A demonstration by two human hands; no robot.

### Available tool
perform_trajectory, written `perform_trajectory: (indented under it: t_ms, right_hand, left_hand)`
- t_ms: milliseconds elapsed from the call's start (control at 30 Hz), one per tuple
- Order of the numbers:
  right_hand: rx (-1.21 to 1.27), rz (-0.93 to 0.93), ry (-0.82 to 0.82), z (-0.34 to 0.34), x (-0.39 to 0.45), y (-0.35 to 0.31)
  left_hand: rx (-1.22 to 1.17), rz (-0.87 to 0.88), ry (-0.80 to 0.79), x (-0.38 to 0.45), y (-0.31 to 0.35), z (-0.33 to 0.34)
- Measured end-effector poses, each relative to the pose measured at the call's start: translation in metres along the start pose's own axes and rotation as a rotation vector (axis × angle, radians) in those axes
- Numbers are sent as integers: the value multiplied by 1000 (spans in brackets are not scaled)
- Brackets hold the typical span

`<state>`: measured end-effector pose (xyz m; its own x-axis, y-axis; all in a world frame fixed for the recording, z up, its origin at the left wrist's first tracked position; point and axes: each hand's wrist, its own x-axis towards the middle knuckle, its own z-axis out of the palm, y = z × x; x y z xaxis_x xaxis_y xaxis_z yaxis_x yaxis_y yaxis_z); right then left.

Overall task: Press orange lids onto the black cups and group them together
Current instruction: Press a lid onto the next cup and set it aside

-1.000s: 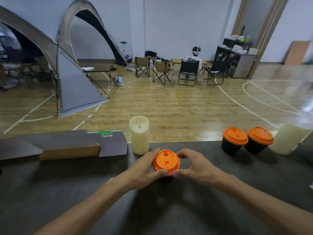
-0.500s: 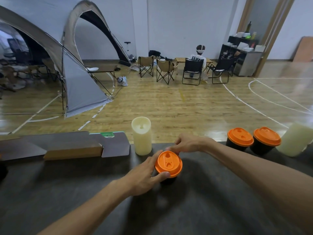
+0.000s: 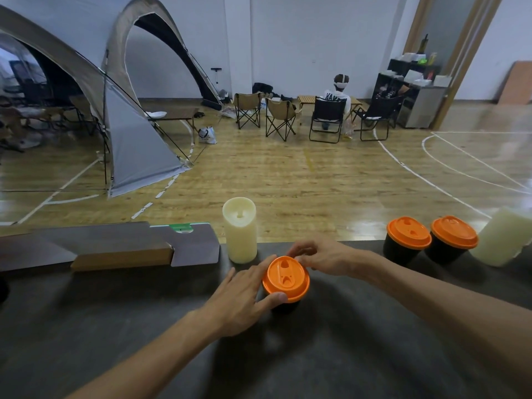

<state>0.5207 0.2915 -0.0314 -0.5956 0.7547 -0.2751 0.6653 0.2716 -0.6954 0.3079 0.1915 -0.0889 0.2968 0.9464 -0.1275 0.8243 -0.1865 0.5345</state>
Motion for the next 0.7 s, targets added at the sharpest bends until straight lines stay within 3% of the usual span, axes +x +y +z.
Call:
perform_trajectory:
  t_ms: [400,700]
  right_hand:
    - [273,96,-255,10,-34,8]
    - [8,40,-153,24,-31,-4]
  left_hand:
    - [-42,44,37,5,-10,5]
    - [-53,14,-30,2,-5,2]
